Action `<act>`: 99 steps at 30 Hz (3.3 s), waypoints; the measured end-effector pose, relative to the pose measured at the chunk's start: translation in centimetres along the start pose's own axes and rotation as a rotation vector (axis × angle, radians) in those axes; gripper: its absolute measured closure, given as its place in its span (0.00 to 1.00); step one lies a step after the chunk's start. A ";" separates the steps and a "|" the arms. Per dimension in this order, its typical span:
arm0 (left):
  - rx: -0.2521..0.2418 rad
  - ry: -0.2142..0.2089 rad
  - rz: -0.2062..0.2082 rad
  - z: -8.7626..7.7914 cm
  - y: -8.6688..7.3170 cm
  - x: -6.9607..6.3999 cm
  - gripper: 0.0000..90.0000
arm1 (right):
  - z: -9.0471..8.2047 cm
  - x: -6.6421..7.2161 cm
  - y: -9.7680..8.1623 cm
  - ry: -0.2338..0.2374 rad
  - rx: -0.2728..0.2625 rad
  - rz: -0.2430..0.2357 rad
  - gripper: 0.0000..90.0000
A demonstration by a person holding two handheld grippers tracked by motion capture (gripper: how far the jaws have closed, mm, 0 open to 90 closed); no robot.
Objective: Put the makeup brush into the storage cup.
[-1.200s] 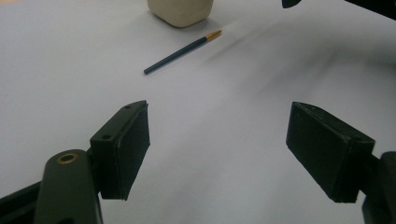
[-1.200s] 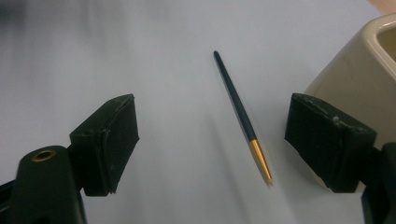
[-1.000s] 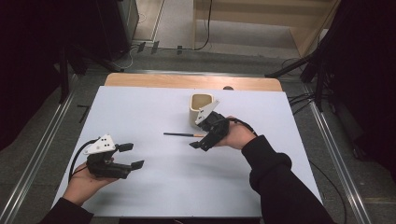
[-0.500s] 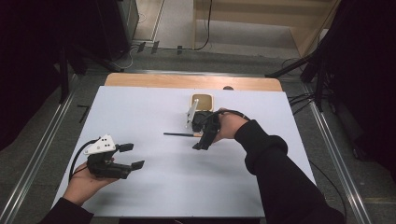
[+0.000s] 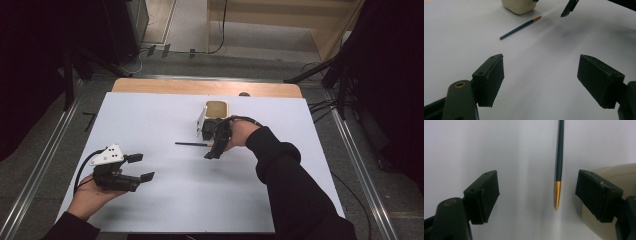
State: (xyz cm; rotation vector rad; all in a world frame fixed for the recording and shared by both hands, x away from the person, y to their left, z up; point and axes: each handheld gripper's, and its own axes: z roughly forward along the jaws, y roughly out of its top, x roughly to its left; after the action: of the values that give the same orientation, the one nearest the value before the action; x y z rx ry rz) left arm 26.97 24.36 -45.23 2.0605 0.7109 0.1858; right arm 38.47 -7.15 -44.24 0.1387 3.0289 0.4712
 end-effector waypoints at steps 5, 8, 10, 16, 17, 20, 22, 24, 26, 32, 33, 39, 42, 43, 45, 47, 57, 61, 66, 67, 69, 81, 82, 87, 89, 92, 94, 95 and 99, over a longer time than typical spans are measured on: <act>-0.001 0.000 0.001 0.0 0.0 0.0 0.25 | 0.7 -0.2 0.2 -0.006 0.006 -0.008 0.23; 0.000 -0.001 0.001 0.0 0.0 0.0 0.25 | 1.2 -0.1 0.5 0.005 0.016 0.000 0.23; 0.000 -0.001 0.001 0.0 0.0 0.0 0.25 | 1.5 0.0 0.7 0.009 0.020 0.008 0.23; 0.000 -0.002 0.002 0.0 0.0 0.0 0.25 | 2.4 0.1 1.8 0.009 0.032 0.006 0.25; -0.001 -0.001 0.000 -0.1 0.0 0.0 0.25 | 2.5 0.0 1.9 0.013 0.029 -0.001 0.25; -0.002 -0.002 0.000 -0.1 0.0 0.0 0.25 | 2.6 -0.2 2.4 0.011 0.034 0.007 0.27; -0.002 -0.002 0.000 -0.1 0.0 0.0 0.25 | 2.7 -0.4 2.6 0.003 0.035 0.005 0.29; -0.002 -0.003 0.000 -0.1 0.0 0.0 0.25 | 2.8 -0.6 2.8 -0.006 0.028 0.010 0.31; -0.002 -0.005 0.001 -0.1 0.0 0.0 0.25 | 2.8 -0.8 3.0 -0.009 0.031 0.022 0.36; 0.000 -0.006 0.002 0.0 0.0 0.0 0.25 | 3.4 -0.9 3.2 -0.038 0.054 0.015 0.42; 0.000 -0.006 0.002 0.0 0.0 0.0 0.25 | 3.4 -0.9 3.3 -0.037 0.061 0.017 0.42; -0.001 -0.007 0.001 -0.1 0.0 0.0 0.25 | 4.2 -1.0 3.8 -0.047 0.081 0.046 0.44; 0.000 -0.007 0.001 -0.1 0.0 0.0 0.25 | 4.4 -1.2 3.9 -0.047 0.095 0.060 0.48; 0.000 -0.007 0.002 -0.1 0.0 0.0 0.25 | 4.4 -1.3 4.0 -0.051 0.096 0.063 0.49; 0.000 -0.008 0.002 0.0 0.0 0.0 0.25 | 4.5 -1.4 4.1 -0.051 0.105 0.075 0.50; 0.001 -0.011 0.002 0.0 0.0 0.0 0.25 | 4.6 -1.5 4.1 -0.050 0.110 0.085 0.52; 0.004 -0.016 0.002 0.0 0.0 -0.1 0.25 | 5.2 -2.1 4.4 -0.031 0.130 0.119 0.58; 0.004 -0.016 0.004 0.0 0.0 -0.1 0.25 | 5.2 -2.4 4.4 -0.004 0.134 0.130 0.60; 0.003 -0.016 0.002 0.0 0.0 -0.1 0.25 | 5.3 -2.5 4.4 0.007 0.138 0.145 0.62; 0.003 -0.016 0.002 0.0 0.0 -0.1 0.25 | 5.3 -2.5 4.4 0.008 0.135 0.147 0.62; 0.002 -0.017 0.001 0.0 0.0 -0.1 0.25 | 5.2 -2.6 4.4 0.009 0.142 0.158 0.68; 0.003 -0.016 0.001 0.0 0.0 -0.1 0.25 | 4.9 -2.7 4.0 0.017 0.175 0.142 0.86; 0.004 -0.016 0.001 0.0 0.0 -0.1 0.25 | 4.9 -2.7 4.0 0.017 0.182 0.138 0.88; 0.006 -0.017 0.003 0.0 0.0 -0.1 0.25 | 5.0 -2.7 4.0 0.021 0.188 0.133 0.93; 0.006 -0.017 0.003 0.0 0.0 -0.1 0.25 | 4.9 -2.7 4.0 0.021 0.188 0.132 0.94; 0.004 -0.018 0.000 0.0 0.0 -0.1 0.25 | 4.9 -2.7 4.1 0.021 0.197 0.133 0.94; 0.003 -0.018 -0.001 0.1 0.0 -0.1 0.25 | 4.9 -2.7 4.2 0.018 0.198 0.127 0.94; 0.003 -0.018 -0.002 0.1 0.0 -0.1 0.25 | 4.9 -2.7 4.1 0.020 0.197 0.133 0.94; 0.005 -0.016 -0.002 0.0 0.0 0.0 0.25 | 4.4 -2.9 4.0 0.046 0.170 0.165 0.94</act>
State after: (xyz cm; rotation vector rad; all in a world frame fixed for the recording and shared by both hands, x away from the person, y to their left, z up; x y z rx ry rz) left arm 26.95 24.30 -45.23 2.0632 0.7044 0.1657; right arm 42.07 -2.34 -47.04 0.3956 3.1134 0.2290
